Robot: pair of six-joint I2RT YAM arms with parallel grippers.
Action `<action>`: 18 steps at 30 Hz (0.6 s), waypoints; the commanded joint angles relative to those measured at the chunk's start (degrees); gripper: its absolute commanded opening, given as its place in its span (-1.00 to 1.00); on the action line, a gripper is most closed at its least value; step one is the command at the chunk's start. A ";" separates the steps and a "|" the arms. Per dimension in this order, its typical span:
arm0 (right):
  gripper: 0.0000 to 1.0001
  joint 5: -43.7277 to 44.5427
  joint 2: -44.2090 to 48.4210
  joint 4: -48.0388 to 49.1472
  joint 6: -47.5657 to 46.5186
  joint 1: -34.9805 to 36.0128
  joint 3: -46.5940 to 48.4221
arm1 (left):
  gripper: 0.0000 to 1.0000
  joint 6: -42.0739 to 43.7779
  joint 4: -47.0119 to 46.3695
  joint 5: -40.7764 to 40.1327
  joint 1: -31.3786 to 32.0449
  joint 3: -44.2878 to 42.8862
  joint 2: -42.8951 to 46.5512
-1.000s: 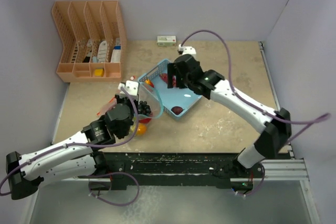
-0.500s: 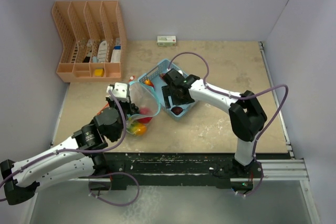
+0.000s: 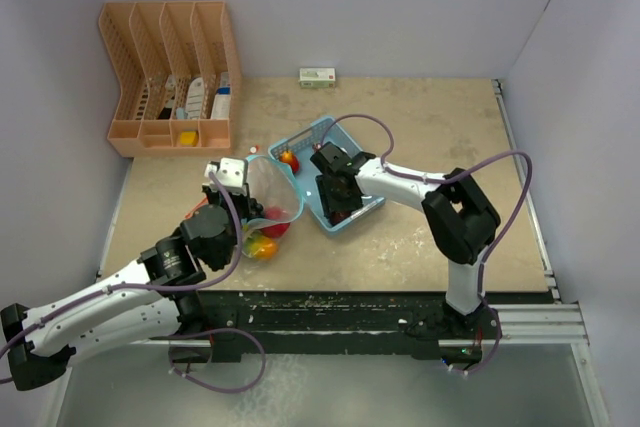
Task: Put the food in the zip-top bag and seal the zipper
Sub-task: Pick up the fake fruit from the bin.
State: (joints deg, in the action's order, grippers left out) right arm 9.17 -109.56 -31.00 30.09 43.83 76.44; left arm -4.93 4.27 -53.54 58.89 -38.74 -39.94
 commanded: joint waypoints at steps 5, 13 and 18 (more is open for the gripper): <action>-0.46 1.37 3.47 0.57 -0.74 -1.05 2.46 | -1.00 -0.60 -0.16 -1.38 -0.21 -1.16 -0.83; -0.49 0.98 16.09 2.74 -3.37 -1.34 5.72 | -1.00 -1.90 -2.49 -0.98 -0.22 -0.82 -4.54; -0.50 -6.82 26.45 11.40 -3.63 -1.38 1.53 | -1.00 -1.79 -4.17 -0.31 -0.27 -0.81 -6.72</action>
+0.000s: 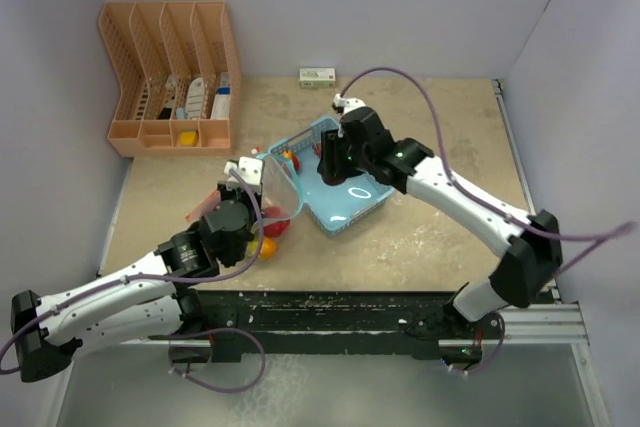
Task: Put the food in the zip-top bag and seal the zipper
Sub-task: Pick up the fake fruit from the bin, then place the fake fruit in the zipper food storage bag.
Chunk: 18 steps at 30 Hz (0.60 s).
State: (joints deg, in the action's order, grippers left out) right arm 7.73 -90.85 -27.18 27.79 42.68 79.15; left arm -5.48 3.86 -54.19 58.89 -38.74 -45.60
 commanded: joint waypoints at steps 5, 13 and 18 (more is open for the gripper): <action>-0.52 -12.58 14.29 14.65 -3.92 1.79 -3.77 | -1.00 -0.85 -5.35 1.15 -0.26 -1.26 -3.94; -0.49 -15.18 10.52 20.64 0.12 7.06 -5.63 | -1.00 -0.57 -4.92 1.72 -0.20 -3.81 -4.92; -0.37 -12.91 5.09 25.00 1.55 7.92 -4.23 | -1.00 -0.58 -3.62 1.90 -0.20 -4.50 -2.83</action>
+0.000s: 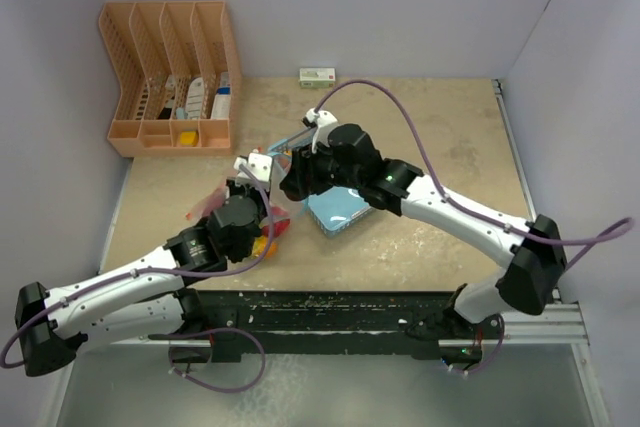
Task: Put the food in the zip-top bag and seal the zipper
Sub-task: Place the fake fruit in the zipper food storage bag.
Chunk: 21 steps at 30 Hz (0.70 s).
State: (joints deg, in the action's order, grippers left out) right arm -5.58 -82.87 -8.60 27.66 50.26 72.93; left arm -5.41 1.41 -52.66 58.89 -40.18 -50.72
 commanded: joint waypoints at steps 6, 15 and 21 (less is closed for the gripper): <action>0.38 0.93 -7.96 7.82 1.16 1.17 7.98 | -1.00 -1.68 1.30 -0.05 -0.18 -3.10 3.41; 0.71 1.35 -4.64 6.90 1.57 1.42 6.15 | -1.00 -1.88 0.75 -0.41 -0.21 -2.20 3.40; 0.66 7.77 2.81 -0.05 -0.49 1.23 3.68 | -1.00 -1.24 1.80 -1.26 -0.21 -3.06 4.58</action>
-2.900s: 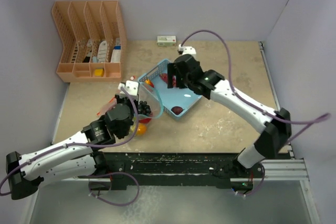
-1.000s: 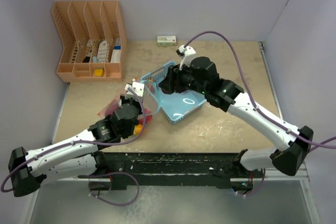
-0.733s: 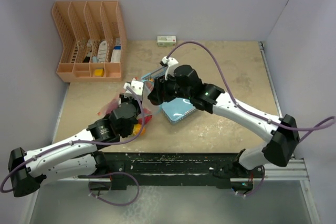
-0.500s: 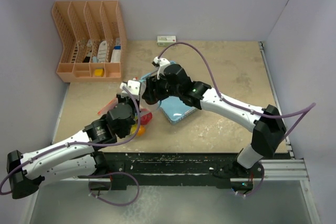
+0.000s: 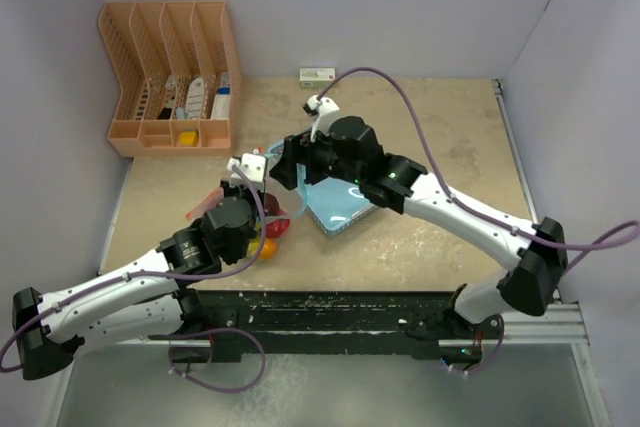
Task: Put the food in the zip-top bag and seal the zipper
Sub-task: Place the fake fruit in the zipper food storage bag, then pick up the fake fruit from the bin.
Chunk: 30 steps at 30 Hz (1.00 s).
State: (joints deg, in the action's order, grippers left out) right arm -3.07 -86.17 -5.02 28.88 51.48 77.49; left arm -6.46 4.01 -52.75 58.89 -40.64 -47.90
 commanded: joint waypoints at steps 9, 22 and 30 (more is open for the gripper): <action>0.57 12.38 5.72 -13.47 -1.76 -8.46 -1.22 | -1.00 3.66 -0.62 -3.92 -0.19 -3.04 7.21; 0.60 12.54 -22.03 -13.58 -7.97 -14.26 12.88 | -1.00 1.78 2.16 -4.75 -0.21 -3.03 10.08; 0.60 20.78 -30.19 -13.04 -14.49 -14.51 18.13 | -1.00 2.59 2.25 -4.97 -0.25 -3.21 11.60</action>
State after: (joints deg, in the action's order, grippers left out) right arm 12.36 -114.89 -19.53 19.33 36.97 91.42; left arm -3.88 7.94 -56.90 58.89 -40.93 -37.39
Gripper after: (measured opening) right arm 0.801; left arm 0.016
